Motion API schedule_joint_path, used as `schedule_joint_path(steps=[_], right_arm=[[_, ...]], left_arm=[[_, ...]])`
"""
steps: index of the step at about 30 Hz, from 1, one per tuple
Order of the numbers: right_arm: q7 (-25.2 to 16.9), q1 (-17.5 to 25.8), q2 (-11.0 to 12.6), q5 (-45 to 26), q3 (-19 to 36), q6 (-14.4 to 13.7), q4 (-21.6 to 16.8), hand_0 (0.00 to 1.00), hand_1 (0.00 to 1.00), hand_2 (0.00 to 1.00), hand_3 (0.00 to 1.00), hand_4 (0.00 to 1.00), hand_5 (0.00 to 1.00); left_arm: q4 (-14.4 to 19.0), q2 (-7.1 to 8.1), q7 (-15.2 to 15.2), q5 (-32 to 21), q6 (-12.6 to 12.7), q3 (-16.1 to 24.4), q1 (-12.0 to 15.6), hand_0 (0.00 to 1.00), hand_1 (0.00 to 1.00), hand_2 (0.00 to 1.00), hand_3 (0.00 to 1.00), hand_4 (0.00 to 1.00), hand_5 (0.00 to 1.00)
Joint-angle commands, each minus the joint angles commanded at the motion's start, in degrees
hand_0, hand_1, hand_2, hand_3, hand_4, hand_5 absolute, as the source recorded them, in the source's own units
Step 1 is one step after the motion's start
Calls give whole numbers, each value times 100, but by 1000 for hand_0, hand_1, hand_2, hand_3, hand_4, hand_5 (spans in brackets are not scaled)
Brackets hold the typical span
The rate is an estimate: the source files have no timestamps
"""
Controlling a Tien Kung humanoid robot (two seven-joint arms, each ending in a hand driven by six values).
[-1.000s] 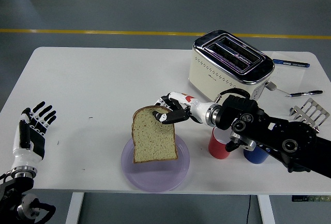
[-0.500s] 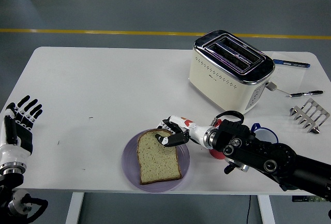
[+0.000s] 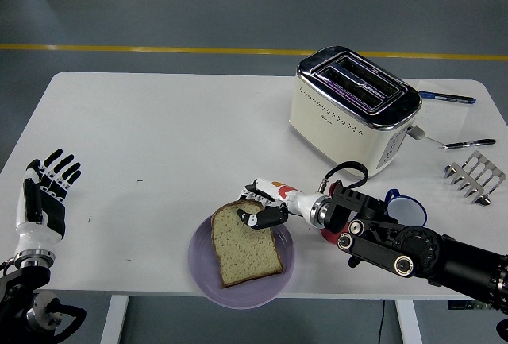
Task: Push plate across desktop,pick up the break from the machine,place the break in the plate
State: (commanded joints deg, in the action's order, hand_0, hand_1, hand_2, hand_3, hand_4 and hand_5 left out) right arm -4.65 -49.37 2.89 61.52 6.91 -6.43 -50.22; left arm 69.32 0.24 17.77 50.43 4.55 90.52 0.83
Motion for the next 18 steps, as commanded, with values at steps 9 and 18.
schedule_joint_path(steps=[9, 18], right_arm=[[-453, -1, -117, 177, 80, -374, 249, 642, 678, 721, 827, 722, 415], [-768, 13, -159, -42, 422, -932, 307, 721, 730, 804, 922, 742, 451]], left_arm=[[-28, -16, 31, 5, 25, -10, 21, 752, 682, 697, 715, 425, 998], [-28, -24, 31, 7, 26, -77, -16, 751, 681, 697, 714, 422, 998]])
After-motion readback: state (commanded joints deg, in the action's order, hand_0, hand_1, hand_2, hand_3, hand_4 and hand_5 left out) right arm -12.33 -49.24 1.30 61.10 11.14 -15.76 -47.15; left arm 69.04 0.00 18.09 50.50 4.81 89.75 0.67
